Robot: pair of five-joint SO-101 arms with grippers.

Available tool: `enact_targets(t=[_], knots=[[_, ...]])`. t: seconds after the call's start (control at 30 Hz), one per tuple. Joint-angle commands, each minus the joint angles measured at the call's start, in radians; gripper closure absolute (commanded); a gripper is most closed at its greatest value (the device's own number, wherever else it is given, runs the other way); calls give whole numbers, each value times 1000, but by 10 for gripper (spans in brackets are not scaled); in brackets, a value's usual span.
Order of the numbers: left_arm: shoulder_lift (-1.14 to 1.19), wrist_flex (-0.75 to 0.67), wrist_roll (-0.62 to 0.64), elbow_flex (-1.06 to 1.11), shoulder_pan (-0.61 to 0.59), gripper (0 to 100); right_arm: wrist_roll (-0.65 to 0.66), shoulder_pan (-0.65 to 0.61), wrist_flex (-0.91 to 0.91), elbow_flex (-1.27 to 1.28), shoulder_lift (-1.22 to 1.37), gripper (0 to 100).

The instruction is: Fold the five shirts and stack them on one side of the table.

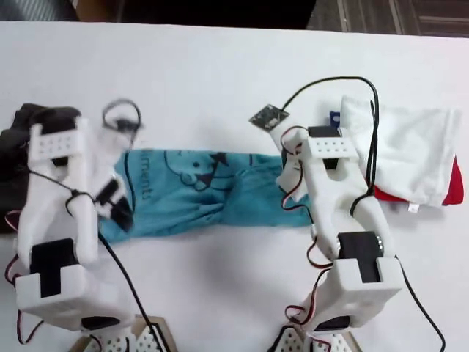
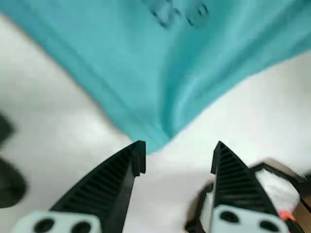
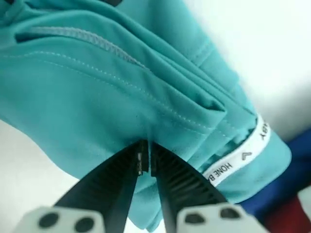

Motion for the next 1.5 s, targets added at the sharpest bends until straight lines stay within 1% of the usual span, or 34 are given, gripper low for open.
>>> enact_targets(t=[0.0,0.07,0.17,0.23,0.33,0.47,0.6,0.77,0.93,1.0,1.07,1.17,1.23,1.27,1.37,1.47], knots=[[3,9,-9,-193,-29,758,-6,16,-4,5,-64,976],[6,-54,3,-205,-46,757,-5,38,-2,20,-87,976],[55,-123,81,-205,-80,754,18,47,-2,74,-166,976],[117,-146,120,-213,-87,736,52,39,-5,127,-243,976],[221,-175,172,-214,-84,720,68,24,-7,186,-354,976],[327,-230,192,-214,-81,721,68,18,-4,218,-453,976],[393,-282,222,-216,-86,721,68,18,-2,218,-473,976],[446,-288,250,-216,-81,721,68,18,-2,218,-473,976],[506,-275,249,-216,-63,722,68,22,-2,216,-481,976],[519,-212,216,-248,-28,725,68,24,-2,212,-483,976],[539,-135,193,-294,11,766,68,25,-2,210,-483,976],[591,-54,189,-381,40,888,68,27,-2,195,-483,976],[634,-38,190,-443,34,987,68,27,15,178,-483,976],[657,-34,193,-470,21,971,68,27,28,166,-483,976],[720,-3,229,-570,-26,972,68,27,70,121,-483,976],[756,52,230,-710,-87,974,68,27,96,83,-483,976]])
